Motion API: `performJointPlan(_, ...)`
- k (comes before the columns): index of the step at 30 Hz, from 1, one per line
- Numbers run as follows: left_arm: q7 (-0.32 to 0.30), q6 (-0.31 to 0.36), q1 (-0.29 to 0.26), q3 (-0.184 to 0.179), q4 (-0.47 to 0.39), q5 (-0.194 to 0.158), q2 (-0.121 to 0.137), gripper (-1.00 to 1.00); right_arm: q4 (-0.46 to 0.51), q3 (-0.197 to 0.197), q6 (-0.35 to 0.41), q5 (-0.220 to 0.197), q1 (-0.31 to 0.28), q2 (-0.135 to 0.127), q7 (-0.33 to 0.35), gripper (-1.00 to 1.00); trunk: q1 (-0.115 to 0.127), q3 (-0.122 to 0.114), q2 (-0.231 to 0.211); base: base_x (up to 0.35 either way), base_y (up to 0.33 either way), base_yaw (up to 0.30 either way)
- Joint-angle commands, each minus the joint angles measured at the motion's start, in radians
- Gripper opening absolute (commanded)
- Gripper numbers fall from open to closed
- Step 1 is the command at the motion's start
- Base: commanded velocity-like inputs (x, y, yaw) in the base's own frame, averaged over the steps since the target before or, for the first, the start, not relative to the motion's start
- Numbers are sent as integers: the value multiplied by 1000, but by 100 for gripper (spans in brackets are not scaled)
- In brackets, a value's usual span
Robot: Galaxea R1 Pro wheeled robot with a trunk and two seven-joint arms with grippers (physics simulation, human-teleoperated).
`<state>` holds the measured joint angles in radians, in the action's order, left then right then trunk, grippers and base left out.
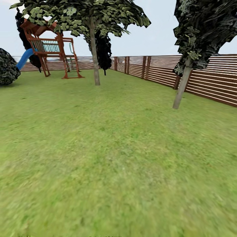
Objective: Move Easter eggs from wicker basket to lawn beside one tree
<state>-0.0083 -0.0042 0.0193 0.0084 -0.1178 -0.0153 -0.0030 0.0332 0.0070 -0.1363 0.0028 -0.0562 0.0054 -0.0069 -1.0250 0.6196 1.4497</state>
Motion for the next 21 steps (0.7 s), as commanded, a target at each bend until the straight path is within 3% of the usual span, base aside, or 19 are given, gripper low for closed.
performJointPlan(1,-1,0,1,1,-2,-2,0,100,-1,1,-3,0,-1,0,-1,100,0,2,0,0,0,210)
performJointPlan(21,-1,0,1,1,-2,-2,0,100,-1,1,-3,-1,-1,-1,-1,100,0,24,0,0,0,210)
